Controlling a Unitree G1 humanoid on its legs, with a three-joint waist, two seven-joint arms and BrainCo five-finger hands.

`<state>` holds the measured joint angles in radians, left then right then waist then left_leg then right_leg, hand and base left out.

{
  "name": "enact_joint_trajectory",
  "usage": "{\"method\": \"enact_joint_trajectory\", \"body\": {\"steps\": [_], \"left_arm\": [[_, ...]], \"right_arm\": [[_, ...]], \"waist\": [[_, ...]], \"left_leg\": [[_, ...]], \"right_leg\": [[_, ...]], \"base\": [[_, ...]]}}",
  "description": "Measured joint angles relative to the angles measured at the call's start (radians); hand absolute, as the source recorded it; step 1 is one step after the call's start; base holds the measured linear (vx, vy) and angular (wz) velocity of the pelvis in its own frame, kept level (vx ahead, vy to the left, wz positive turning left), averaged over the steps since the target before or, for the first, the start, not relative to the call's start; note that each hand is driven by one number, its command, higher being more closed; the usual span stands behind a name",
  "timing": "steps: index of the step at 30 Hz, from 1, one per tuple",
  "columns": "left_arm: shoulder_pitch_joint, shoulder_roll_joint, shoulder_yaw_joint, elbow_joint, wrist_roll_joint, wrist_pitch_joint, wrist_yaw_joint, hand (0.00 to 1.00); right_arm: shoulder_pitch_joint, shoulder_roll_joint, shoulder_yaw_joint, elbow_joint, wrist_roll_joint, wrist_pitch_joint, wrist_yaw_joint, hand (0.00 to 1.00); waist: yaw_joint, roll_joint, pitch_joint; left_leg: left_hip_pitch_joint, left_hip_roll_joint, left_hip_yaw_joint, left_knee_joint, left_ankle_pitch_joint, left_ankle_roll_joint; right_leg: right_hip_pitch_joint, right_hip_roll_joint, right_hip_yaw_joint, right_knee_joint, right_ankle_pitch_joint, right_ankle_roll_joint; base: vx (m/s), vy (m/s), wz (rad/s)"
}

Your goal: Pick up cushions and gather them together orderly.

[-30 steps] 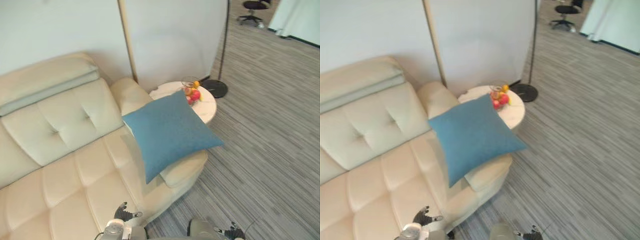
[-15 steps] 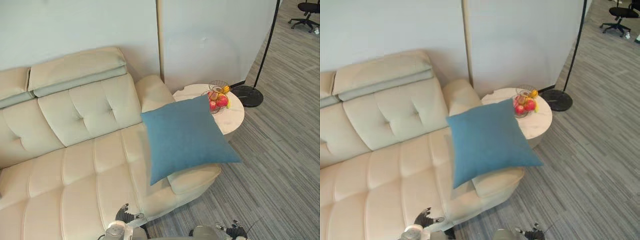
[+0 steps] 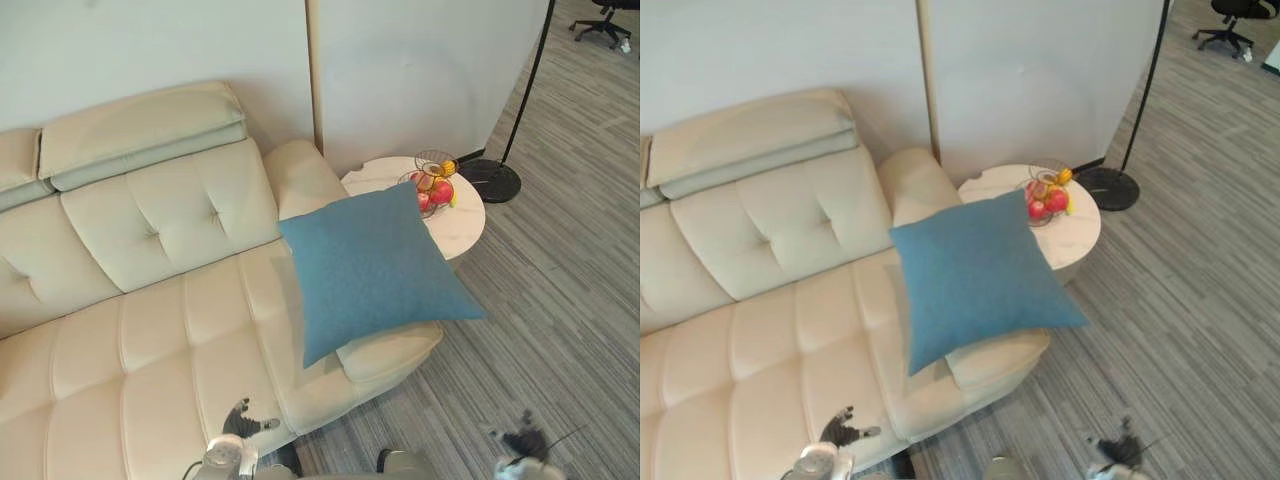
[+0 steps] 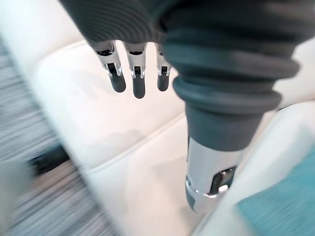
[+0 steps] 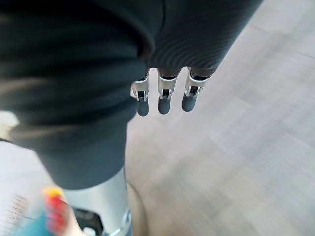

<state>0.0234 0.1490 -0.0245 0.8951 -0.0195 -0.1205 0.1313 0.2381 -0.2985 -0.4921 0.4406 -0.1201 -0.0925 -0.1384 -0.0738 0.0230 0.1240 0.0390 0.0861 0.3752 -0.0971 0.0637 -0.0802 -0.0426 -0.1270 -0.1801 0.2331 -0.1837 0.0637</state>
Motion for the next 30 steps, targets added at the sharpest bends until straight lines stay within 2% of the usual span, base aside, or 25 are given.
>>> {"method": "enact_joint_trajectory", "body": {"steps": [7,9,14,18,21,30], "left_arm": [[0.010,0.019,0.027,-0.151,-0.031,-0.004,0.004,0.00],[0.005,0.025,0.032,-0.199,-0.061,-0.007,0.022,0.00],[-0.061,0.025,0.034,-0.227,-0.103,-0.022,0.027,0.00],[-0.146,0.025,0.004,-0.260,-0.137,-0.030,0.046,0.00],[-0.186,0.013,-0.018,-0.290,-0.142,-0.031,0.047,0.00],[-0.327,0.015,-0.034,-0.293,-0.182,-0.036,0.066,0.00]], "right_arm": [[-0.069,-0.142,-0.013,-0.153,-0.030,-0.016,0.002,0.00],[-0.137,-0.183,0.030,-0.153,-0.001,-0.021,0.004,0.00],[-0.274,-0.218,0.153,-0.146,0.075,-0.036,0.012,0.00],[-0.422,-0.229,0.239,-0.062,0.135,-0.047,0.012,0.00],[-0.507,-0.234,0.288,0.007,0.169,-0.046,0.012,0.00],[-0.706,-0.259,0.310,0.177,0.226,-0.023,-0.021,0.00]], "waist": [[-0.018,0.000,-0.001],[-0.018,0.002,-0.002],[-0.017,0.007,0.009],[-0.008,0.015,0.042],[0.010,0.024,0.084],[0.016,0.025,0.184]], "left_leg": [[-0.001,0.002,-0.003,-0.004,0.000,0.000],[-0.023,0.003,-0.003,-0.003,0.000,0.000],[-0.105,-0.003,-0.020,0.015,0.007,0.010],[-0.178,-0.009,-0.053,0.033,0.025,0.030],[-0.202,-0.015,-0.062,0.033,0.042,0.039],[-0.309,-0.027,-0.088,0.052,0.086,0.053]], "right_leg": [[-0.002,0.008,0.033,-0.019,0.006,-0.002],[-0.023,0.010,0.038,-0.031,0.021,-0.002],[-0.081,0.001,0.034,-0.048,0.052,0.004],[-0.142,-0.012,0.019,-0.024,0.061,0.005],[-0.176,-0.022,0.016,0.011,0.058,0.006],[-0.313,-0.045,0.019,0.129,0.041,-0.002]], "base": [[0.09,-0.012,-0.04],[0.00,0.012,-0.07],[-0.06,0.036,0.08],[-0.09,0.023,0.22],[-0.07,0.020,0.11],[-0.05,0.003,0.11]]}}
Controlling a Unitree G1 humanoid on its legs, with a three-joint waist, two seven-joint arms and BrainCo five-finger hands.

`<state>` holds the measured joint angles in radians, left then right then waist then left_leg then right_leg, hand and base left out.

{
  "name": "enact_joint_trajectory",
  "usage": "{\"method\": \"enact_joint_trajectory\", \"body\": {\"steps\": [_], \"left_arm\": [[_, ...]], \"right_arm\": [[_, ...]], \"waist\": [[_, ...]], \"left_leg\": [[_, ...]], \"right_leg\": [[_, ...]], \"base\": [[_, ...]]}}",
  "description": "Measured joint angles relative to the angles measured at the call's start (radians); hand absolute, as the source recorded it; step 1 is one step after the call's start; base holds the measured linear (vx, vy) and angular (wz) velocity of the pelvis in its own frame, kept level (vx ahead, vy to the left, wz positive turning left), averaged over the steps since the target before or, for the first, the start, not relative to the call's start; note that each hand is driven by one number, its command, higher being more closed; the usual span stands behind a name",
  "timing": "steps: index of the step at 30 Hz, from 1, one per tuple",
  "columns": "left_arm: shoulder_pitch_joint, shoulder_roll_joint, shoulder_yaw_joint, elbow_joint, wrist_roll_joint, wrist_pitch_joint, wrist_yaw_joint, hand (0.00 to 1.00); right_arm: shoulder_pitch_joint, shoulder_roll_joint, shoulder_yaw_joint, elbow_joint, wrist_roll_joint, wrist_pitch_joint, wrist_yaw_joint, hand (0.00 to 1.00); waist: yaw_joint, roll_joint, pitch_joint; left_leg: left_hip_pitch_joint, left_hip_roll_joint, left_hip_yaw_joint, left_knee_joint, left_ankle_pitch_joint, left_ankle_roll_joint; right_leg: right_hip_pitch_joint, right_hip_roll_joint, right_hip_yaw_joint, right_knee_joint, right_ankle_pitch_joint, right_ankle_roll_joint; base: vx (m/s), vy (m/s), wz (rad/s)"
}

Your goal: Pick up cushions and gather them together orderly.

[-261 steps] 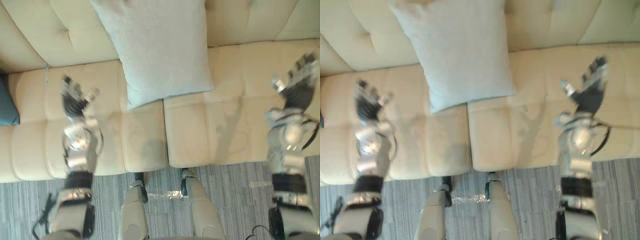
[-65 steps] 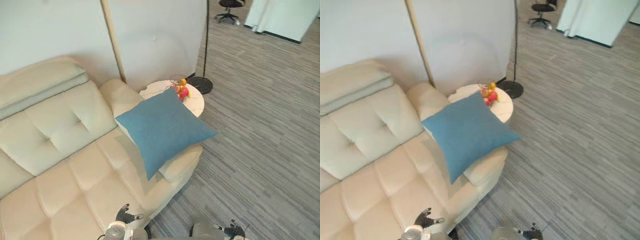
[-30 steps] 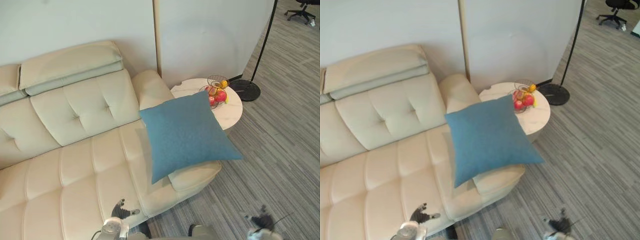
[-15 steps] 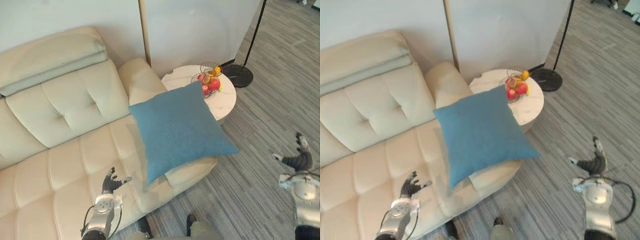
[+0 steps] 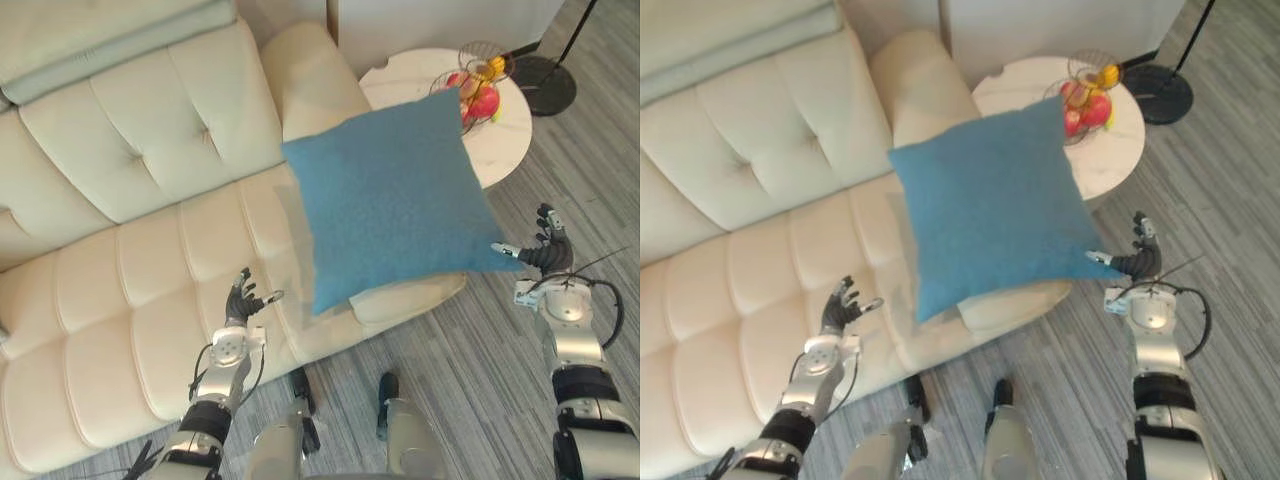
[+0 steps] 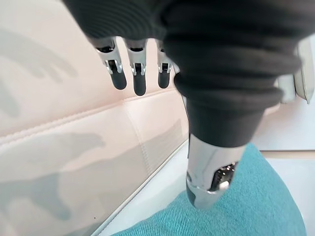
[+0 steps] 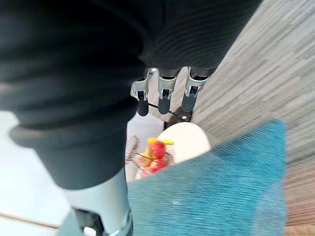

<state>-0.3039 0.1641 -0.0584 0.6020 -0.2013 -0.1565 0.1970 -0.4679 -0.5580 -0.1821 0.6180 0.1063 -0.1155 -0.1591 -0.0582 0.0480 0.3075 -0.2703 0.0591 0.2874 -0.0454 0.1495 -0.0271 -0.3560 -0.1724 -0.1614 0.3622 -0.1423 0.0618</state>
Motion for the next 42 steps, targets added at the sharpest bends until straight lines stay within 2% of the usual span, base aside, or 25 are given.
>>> {"method": "enact_joint_trajectory", "body": {"steps": [6,15,18,23,25,30,31,32,33,36,37,39,40,42], "left_arm": [[-0.091,0.009,-0.013,0.000,-0.019,-0.005,0.022,0.00],[-0.227,0.014,-0.067,-0.001,-0.039,-0.008,0.040,0.00],[-0.283,0.012,-0.087,0.000,-0.055,-0.012,0.045,0.00],[-0.347,-0.011,-0.102,0.000,-0.077,-0.015,0.084,0.00],[-0.370,-0.027,-0.114,0.004,-0.077,-0.015,0.086,0.00],[-0.434,-0.063,-0.133,0.089,-0.076,-0.024,0.084,0.00],[-0.446,-0.072,-0.138,0.111,-0.076,-0.028,0.084,0.00],[-0.486,-0.098,-0.136,0.181,-0.075,-0.025,0.086,0.00],[-0.491,-0.104,-0.136,0.190,-0.075,-0.023,0.088,0.00],[-0.513,-0.138,-0.124,0.240,-0.054,-0.015,0.099,0.00],[-0.513,-0.141,-0.115,0.241,-0.048,-0.009,0.099,0.00],[-0.516,-0.142,-0.114,0.241,-0.027,-0.004,0.099,0.00],[-0.519,-0.144,-0.113,0.242,-0.012,-0.002,0.099,1.00],[-0.520,-0.149,-0.097,0.241,0.001,-0.002,0.100,1.00]], "right_arm": [[-0.057,-0.001,0.000,0.029,0.028,0.011,-0.037,0.00],[-0.167,-0.001,0.059,0.027,0.070,0.011,-0.038,0.00],[-0.194,0.001,0.081,0.027,0.071,0.011,-0.039,0.00],[-0.228,0.004,0.114,0.026,0.075,0.011,-0.049,0.00],[-0.235,0.008,0.130,0.026,0.091,0.011,-0.054,0.00],[-0.282,0.020,0.189,0.023,0.092,0.011,-0.057,0.00],[-0.305,0.040,0.195,0.024,0.092,0.011,-0.058,0.00],[-0.325,0.088,0.192,0.025,0.139,0.002,-0.052,0.00],[-0.325,0.090,0.192,0.026,0.162,-0.001,-0.046,0.00],[-0.325,0.153,0.179,0.028,0.262,-0.045,-0.041,0.00],[-0.325,0.159,0.169,0.028,0.276,-0.051,-0.041,1.00],[-0.326,0.162,0.164,0.024,0.312,-0.061,-0.041,1.00],[-0.326,0.165,0.164,0.011,0.328,-0.061,-0.041,1.00],[-0.326,0.165,0.164,-0.008,0.326,-0.061,-0.041,1.00]], "waist": [[0.010,-0.007,0.039],[0.017,-0.016,0.062],[0.017,-0.017,0.063],[0.015,-0.017,0.063],[0.015,-0.017,0.063],[0.011,-0.017,0.063],[0.009,-0.017,0.063],[0.008,-0.017,0.065],[0.008,-0.017,0.065],[0.008,-0.016,0.065],[0.008,-0.016,0.065],[0.009,-0.016,0.065],[0.008,-0.016,0.065],[0.008,-0.016,0.065]], "left_leg": [[-0.053,-0.006,-0.009,-0.005,0.032,-0.004],[-0.099,0.001,0.004,-0.044,0.061,-0.026],[-0.114,0.000,0.005,-0.056,0.091,-0.014],[-0.111,0.002,0.006,-0.056,0.092,-0.015],[-0.112,0.003,0.006,-0.056,0.080,-0.029],[-0.136,0.006,0.018,-0.057,0.078,-0.027],[-0.146,0.009,0.026,-0.057,0.079,-0.028],[-0.151,0.018,0.037,-0.056,0.084,-0.030],[-0.151,0.019,0.037,-0.056,0.086,-0.032],[-0.149,0.020,0.039,-0.056,0.096,-0.021],[-0.150,0.020,0.039,-0.056,0.096,-0.021],[-0.151,0.021,0.039,-0.056,0.087,-0.032],[-0.153,0.024,0.054,-0.056,0.079,-0.028],[-0.157,0.032,0.080,-0.053,0.079,-0.028]], "right_leg": [[-0.096,-0.017,0.004,0.097,-0.029,-0.008],[-0.181,-0.017,0.008,0.144,-0.036,-0.018],[-0.206,-0.017,0.006,0.158,-0.036,-0.019],[-0.205,-0.016,0.008,0.164,-0.036,-0.020],[-0.205,-0.016,0.008,0.164,-0.037,-0.020],[-0.236,-0.016,0.014,0.171,-0.034,-0.023],[-0.248,-0.014,0.014,0.171,-0.031,-0.027],[-0.253,-0.009,0.012,0.170,-0.027,-0.031],[-0.253,-0.009,0.012,0.170,-0.027,-0.031],[-0.253,-0.007,0.012,0.173,-0.027,-0.031],[-0.253,-0.007,0.011,0.173,-0.027,-0.031],[-0.253,-0.007,0.011,0.172,-0.027,-0.031],[-0.253,-0.007,0.011,0.169,-0.027,-0.031],[-0.256,-0.005,0.011,0.166,-0.027,-0.031]], "base": [[-0.04,-0.037,0.08],[-0.01,-0.055,0.00],[0.03,-0.075,0.05],[0.02,-0.057,0.01],[-0.02,-0.042,0.01],[-0.01,-0.044,-0.03],[-0.01,-0.066,-0.08],[0.00,-0.059,-0.05],[0.02,-0.074,-0.03],[0.03,-0.055,-0.01],[0.03,-0.049,0.02],[0.01,-0.039,0.02],[-0.01,-0.036,0.01],[-0.01,-0.031,0.00]]}}
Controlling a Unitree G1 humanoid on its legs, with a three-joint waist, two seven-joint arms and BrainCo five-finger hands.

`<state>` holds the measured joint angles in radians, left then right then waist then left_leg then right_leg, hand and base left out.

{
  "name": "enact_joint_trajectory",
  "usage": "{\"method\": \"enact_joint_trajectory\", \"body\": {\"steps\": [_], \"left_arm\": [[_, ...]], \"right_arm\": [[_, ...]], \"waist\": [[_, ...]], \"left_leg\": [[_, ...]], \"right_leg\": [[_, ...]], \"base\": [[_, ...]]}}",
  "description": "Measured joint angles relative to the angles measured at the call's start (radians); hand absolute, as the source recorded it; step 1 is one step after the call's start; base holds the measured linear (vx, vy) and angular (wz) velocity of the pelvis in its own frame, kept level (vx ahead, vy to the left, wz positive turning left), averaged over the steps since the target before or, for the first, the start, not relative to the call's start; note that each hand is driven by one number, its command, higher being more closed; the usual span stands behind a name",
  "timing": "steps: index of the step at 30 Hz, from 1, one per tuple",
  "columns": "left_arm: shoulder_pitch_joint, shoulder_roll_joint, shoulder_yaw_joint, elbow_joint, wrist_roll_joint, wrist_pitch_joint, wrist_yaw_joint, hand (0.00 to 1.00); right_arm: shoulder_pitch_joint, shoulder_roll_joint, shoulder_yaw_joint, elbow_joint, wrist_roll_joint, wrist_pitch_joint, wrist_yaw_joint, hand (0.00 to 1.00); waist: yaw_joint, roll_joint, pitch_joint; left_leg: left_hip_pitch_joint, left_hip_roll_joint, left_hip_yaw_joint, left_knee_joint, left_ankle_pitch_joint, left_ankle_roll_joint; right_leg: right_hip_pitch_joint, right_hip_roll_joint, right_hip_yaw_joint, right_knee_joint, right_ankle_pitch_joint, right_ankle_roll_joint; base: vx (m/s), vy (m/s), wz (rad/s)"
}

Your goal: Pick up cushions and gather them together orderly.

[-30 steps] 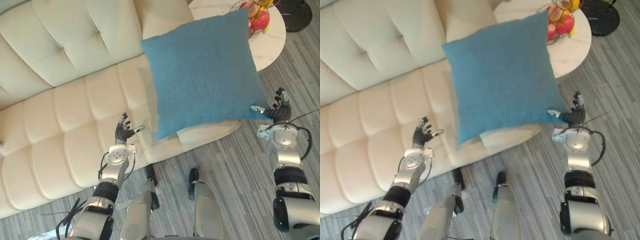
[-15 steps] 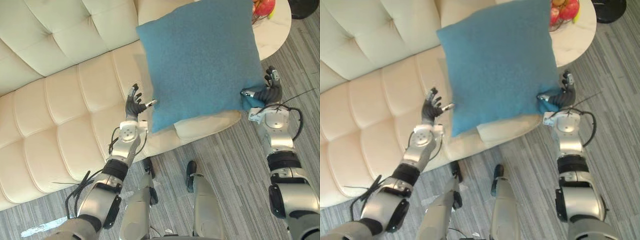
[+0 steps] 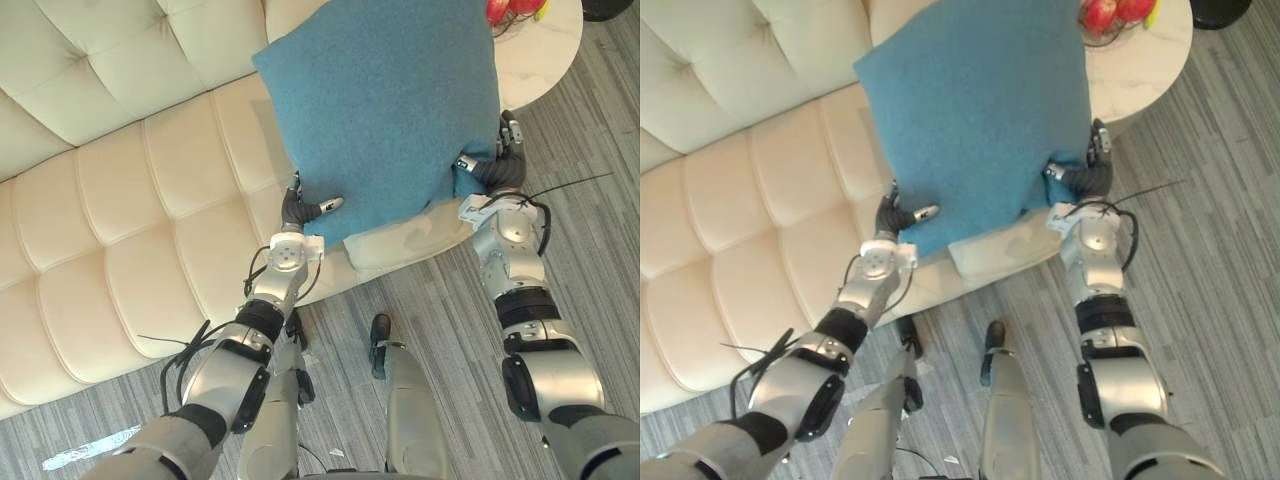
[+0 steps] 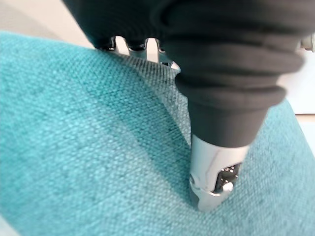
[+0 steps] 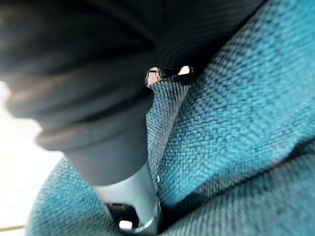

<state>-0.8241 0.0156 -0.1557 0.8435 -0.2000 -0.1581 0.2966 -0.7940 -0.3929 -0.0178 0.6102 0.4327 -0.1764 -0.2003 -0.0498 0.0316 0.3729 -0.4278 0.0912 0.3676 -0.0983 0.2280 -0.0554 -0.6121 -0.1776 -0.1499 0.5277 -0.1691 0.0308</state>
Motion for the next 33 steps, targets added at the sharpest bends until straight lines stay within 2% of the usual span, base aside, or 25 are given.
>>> {"method": "enact_joint_trajectory", "body": {"steps": [5,12,18,22,28,30,33], "left_arm": [[-0.005,0.001,0.010,-0.049,-0.020,0.008,0.037,1.00],[0.007,0.001,-0.016,-0.166,-0.116,0.010,0.087,1.00],[0.125,0.002,-0.079,-0.371,-0.157,0.009,0.119,1.00],[0.243,0.000,-0.111,-0.502,-0.157,0.008,0.120,1.00],[0.412,0.003,-0.171,-0.701,-0.158,-0.019,0.117,1.00],[0.476,0.011,-0.203,-0.722,-0.159,-0.026,0.111,1.00],[0.604,0.038,-0.246,-0.759,-0.187,-0.027,0.084,1.00]], "right_arm": [[0.008,-0.005,0.020,-0.196,0.001,0.000,-0.004,1.00],[0.019,0.007,0.048,-0.247,-0.002,-0.015,-0.018,1.00],[0.213,0.044,0.046,-0.412,-0.002,-0.031,-0.059,1.00],[0.415,0.121,0.025,-0.560,-0.002,-0.059,-0.067,1.00],[0.639,0.233,0.017,-0.682,-0.002,-0.114,-0.066,1.00],[0.689,0.254,0.014,-0.682,-0.002,-0.114,-0.066,1.00],[0.776,0.279,0.014,-0.681,-0.008,-0.103,-0.054,1.00]], "waist": [[0.005,-0.008,0.021],[0.013,-0.013,0.037],[0.028,-0.022,0.042],[0.033,-0.025,0.042],[0.030,-0.049,0.020],[0.025,-0.055,0.000],[0.024,-0.062,-0.068]], "left_leg": [[-0.031,0.022,0.025,0.035,-0.002,-0.002],[-0.017,0.030,0.018,0.083,-0.012,0.005],[0.045,0.039,0.002,0.129,-0.056,-0.008],[0.084,0.047,-0.007,0.182,-0.108,-0.017],[0.127,0.039,-0.017,0.208,-0.139,-0.007],[0.146,0.034,-0.022,0.207,-0.141,-0.005],[0.168,0.028,-0.026,0.206,-0.147,0.003]], "right_leg": [[-0.020,0.014,0.004,-0.002,0.005,-0.008],[0.028,0.014,0.001,-0.002,0.005,-0.008],[0.123,0.016,-0.001,-0.012,-0.006,0.003],[0.192,0.015,-0.008,-0.018,-0.014,0.013],[0.275,0.013,-0.008,-0.070,-0.024,0.023],[0.305,0.011,-0.013,-0.087,-0.024,0.024],[0.343,0.010,-0.018,-0.119,-0.022,0.028]], "base": [[0.01,-0.067,-0.05],[0.04,-0.053,0.08],[0.04,-0.036,0.05],[0.05,-0.019,0.02],[0.02,0.008,0.02],[0.06,0.025,0.08],[0.10,0.023,0.05]]}}
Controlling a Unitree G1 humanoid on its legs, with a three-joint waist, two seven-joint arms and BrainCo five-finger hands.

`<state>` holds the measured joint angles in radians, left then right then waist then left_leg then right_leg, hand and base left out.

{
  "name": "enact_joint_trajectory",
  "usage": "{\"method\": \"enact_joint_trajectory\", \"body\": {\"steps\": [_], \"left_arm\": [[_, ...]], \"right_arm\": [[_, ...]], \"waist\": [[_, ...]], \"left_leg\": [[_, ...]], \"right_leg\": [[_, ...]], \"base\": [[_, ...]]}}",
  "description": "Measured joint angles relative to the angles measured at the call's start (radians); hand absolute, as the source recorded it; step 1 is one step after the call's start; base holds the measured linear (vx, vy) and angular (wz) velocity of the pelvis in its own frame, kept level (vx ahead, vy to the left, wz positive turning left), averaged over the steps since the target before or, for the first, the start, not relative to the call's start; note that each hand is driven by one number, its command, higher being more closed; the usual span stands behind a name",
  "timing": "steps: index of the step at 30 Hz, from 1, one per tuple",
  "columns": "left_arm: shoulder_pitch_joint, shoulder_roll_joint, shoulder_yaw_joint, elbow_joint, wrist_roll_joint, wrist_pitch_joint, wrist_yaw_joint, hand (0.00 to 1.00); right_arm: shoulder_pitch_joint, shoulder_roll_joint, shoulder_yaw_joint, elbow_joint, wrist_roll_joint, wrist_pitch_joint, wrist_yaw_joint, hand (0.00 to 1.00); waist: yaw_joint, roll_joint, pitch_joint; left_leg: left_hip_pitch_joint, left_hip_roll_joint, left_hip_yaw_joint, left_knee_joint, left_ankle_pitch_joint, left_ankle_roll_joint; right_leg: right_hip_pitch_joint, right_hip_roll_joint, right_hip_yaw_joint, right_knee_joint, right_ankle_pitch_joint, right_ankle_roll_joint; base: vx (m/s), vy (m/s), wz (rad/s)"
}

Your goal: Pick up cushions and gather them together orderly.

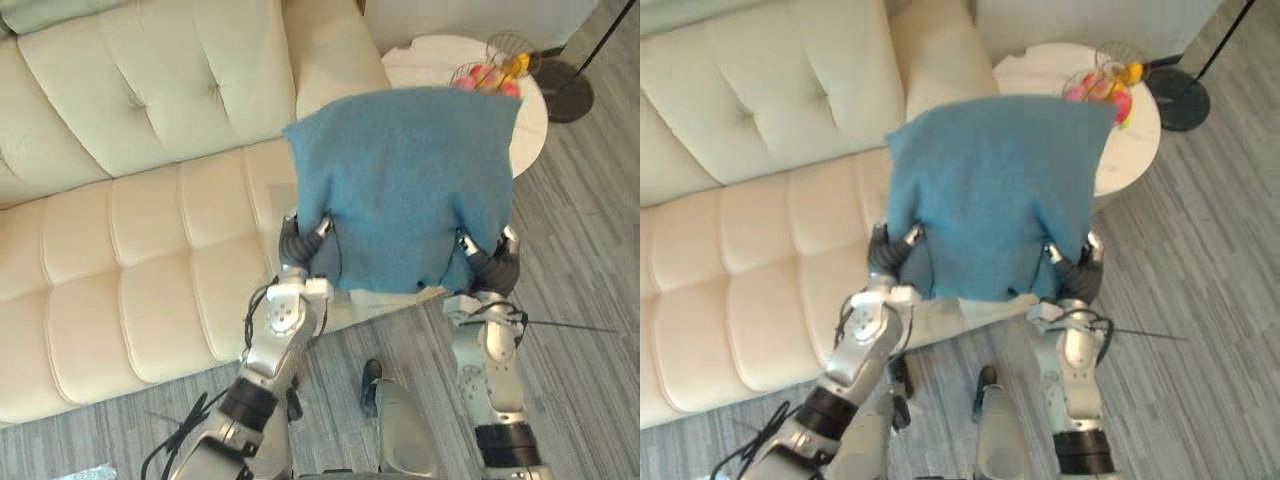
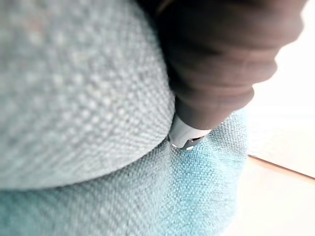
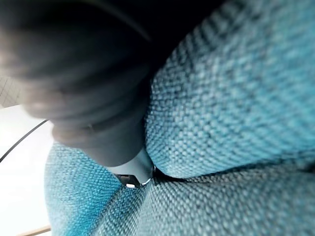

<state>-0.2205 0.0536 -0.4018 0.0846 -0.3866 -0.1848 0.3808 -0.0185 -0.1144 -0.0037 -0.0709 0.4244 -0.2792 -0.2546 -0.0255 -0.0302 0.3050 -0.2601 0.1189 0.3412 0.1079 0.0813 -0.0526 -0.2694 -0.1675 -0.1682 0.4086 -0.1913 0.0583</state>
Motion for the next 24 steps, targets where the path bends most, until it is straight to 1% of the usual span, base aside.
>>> {"method": "enact_joint_trajectory", "body": {"steps": [1,2,4,7,9,13,14,16,17,18,19,20,21,22,24], "left_arm": [[0.041,0.008,-0.008,-0.012,-0.010,0.000,-0.011,1.00],[0.086,0.017,-0.019,-0.033,-0.010,0.000,-0.020,1.00],[0.128,0.023,-0.022,-0.057,-0.011,0.000,-0.036,1.00],[0.229,0.042,-0.029,-0.108,-0.010,0.000,-0.063,1.00],[0.256,0.043,-0.029,-0.109,-0.010,0.000,-0.071,1.00],[0.281,0.043,-0.030,-0.109,-0.010,0.000,-0.080,1.00],[0.284,0.043,-0.030,-0.109,-0.010,0.000,-0.081,1.00],[0.294,0.043,-0.028,-0.110,-0.010,0.000,-0.089,1.00],[0.302,0.043,-0.027,-0.110,-0.012,0.000,-0.091,1.00],[0.309,0.043,-0.027,-0.111,-0.013,0.000,-0.092,1.00],[0.315,0.044,-0.028,-0.110,-0.030,0.002,-0.098,1.00],[0.316,0.043,-0.028,-0.108,-0.032,0.003,-0.103,1.00],[0.321,0.044,-0.030,-0.100,-0.034,0.003,-0.111,1.00],[0.324,0.045,-0.030,-0.095,-0.038,0.003,-0.118,1.00],[0.323,0.046,-0.032,-0.090,-0.038,0.003,-0.126,1.00]], "right_arm": [[0.024,-0.001,0.000,0.000,-0.019,0.005,0.008,1.00],[0.048,-0.001,0.002,0.000,-0.034,0.006,0.017,1.00],[0.065,-0.001,0.007,0.000,-0.042,0.011,0.021,1.00],[0.105,-0.002,0.017,0.000,-0.105,0.016,0.038,1.00],[0.119,-0.002,0.018,0.000,-0.123,0.023,0.049,1.00],[0.129,-0.006,0.018,0.014,-0.150,0.024,0.052,1.00],[0.127,-0.008,0.018,0.029,-0.151,0.023,0.052,1.00],[0.116,-0.023,0.020,0.074,-0.152,0.023,0.052,1.00],[0.099,-0.043,0.030,0.105,-0.152,0.026,0.052,1.00],[0.090,-0.050,0.035,0.122,-0.154,0.027,0.052,1.00],[0.070,-0.059,0.033,0.151,-0.175,0.036,0.051,1.00],[0.064,-0.063,0.029,0.168,-0.189,0.040,0.051,1.00],[0.064,-0.063,0.027,0.176,-0.193,0.060,0.048,1.00],[0.067,-0.062,0.027,0.176,-0.200,0.067,0.047,1.00],[0.066,-0.063,0.020,0.175,-0.228,0.068,0.046,1.00]], "waist": [[0.000,0.001,-0.019],[-0.004,0.002,-0.024],[-0.004,0.000,-0.029],[-0.003,0.003,-0.085],[0.004,0.004,-0.115],[0.006,0.012,-0.137],[0.007,0.015,-0.138],[0.014,0.038,-0.141],[0.017,0.053,-0.141],[0.018,0.061,-0.145],[0.016,0.063,-0.145],[0.017,0.059,-0.142],[0.025,0.070,-0.148],[0.024,0.078,-0.152],[0.017,0.093,-0.161]], "left_leg": [[0.007,-0.006,-0.013,0.000,-0.001,0.001],[0.033,-0.011,-0.024,-0.003,-0.005,0.004],[0.058,-0.016,-0.026,-0.009,-0.008,0.004],[0.096,-0.028,-0.027,-0.033,-0.009,0.006],[0.106,-0.035,-0.032,-0.035,-0.010,0.007],[0.118,-0.040,-0.083,-0.025,-0.009,0.008],[0.109,-0.039,-0.098,-0.008,-0.010,0.009],[0.047,-0.023,-0.127,0.090,-0.033,0.009],[0.000,-0.012,-0.137,0.151,-0.031,0.007],[-0.023,-0.012,-0.143,0.168,-0.025,-0.001],[-0.025,-0.020,-0.156,0.129,-0.010,-0.006],[-0.043,-0.003,-0.115,0.230,-0.070,0.049],[-0.051,0.047,-0.062,0.408,-0.182,0.068],[-0.029,0.077,-0.041,0.455,-0.231,0.045],[0.016,0.115,-0.048,0.448,-0.272,-0.001]], "right_leg": [[0.018,-0.001,-0.006,-0.014,0.002,0.003],[0.059,-0.003,-0.016,-0.035,0.005,0.008],[0.090,-0.004,-0.019,-0.052,0.007,0.012],[0.136,-0.006,-0.020,-0.093,0.014,0.022],[0.155,-0.007,-0.024,-0.107,0.018,0.024],[0.212,-0.007,-0.070,-0.134,0.022,0.024],[0.220,-0.007,-0.082,-0.133,0.022,0.024],[0.210,0.000,-0.101,-0.107,0.017,0.019],[0.188,0.003,-0.099,-0.077,0.012,0.012],[0.177,0.004,-0.101,-0.070,0.007,0.007],[0.157,-0.031,-0.134,-0.067,0.006,-0.004],[0.149,-0.040,-0.150,-0.066,0.014,-0.005],[0.155,-0.041,-0.161,-0.086,0.037,-0.005],[0.168,-0.042,-0.173,-0.119,0.063,-0.002],[0.172,-0.046,-0.196,-0.174,0.111,0.014]], "base": [[0.12,0.032,0.14],[0.11,0.036,0.16],[0.05,0.027,0.07],[0.08,0.042,0.03],[0.05,0.025,0.08],[0.01,0.011,0.29],[-0.03,0.000,0.43],[-0.09,0.013,0.40],[-0.13,0.018,0.30],[-0.19,0.029,0.50],[-0.23,0.063,0.49],[-0.23,0.065,0.52],[-0.19,0.081,0.36],[-0.15,0.104,0.34],[-0.12,0.170,0.41]]}}
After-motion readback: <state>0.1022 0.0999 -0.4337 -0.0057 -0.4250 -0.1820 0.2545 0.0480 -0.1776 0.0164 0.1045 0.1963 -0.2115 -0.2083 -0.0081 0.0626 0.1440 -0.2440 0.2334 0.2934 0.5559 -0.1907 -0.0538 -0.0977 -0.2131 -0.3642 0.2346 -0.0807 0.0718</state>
